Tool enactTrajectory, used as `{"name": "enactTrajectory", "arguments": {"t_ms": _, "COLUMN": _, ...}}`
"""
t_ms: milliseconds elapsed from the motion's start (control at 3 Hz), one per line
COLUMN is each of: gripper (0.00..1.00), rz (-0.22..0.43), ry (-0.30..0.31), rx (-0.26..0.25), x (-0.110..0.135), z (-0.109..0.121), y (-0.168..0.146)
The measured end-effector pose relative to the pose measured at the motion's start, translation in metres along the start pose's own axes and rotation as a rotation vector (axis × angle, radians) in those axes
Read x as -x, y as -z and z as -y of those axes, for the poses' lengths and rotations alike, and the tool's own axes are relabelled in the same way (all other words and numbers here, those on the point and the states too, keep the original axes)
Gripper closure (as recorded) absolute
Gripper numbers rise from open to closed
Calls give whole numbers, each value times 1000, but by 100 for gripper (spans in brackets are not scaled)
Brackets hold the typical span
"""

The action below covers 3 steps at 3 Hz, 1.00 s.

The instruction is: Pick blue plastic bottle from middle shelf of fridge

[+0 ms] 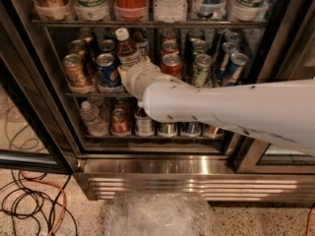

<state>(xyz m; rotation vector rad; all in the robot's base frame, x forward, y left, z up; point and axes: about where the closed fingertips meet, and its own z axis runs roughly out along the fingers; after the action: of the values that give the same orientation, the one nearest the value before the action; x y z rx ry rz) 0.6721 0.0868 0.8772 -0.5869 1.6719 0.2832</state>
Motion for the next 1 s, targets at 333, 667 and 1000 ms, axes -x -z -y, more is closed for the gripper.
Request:
{"name": "enactTrajectory", "arguments": {"t_ms": 333, "gripper": 100, "rz": 1, "ry": 0, "rx": -6, "x": -1, "z": 4, "y": -1}}
{"name": "enactTrajectory", "arguments": {"t_ms": 667, "gripper": 100, "rz": 2, "ry": 0, "rx": -6, "x": -1, "z": 4, "y": -1}}
{"name": "enactTrajectory", "arguments": {"t_ms": 1000, "gripper": 100, "rz": 19, "ry": 2, "rx": -17, "x": 1, "z": 4, "y": 0}}
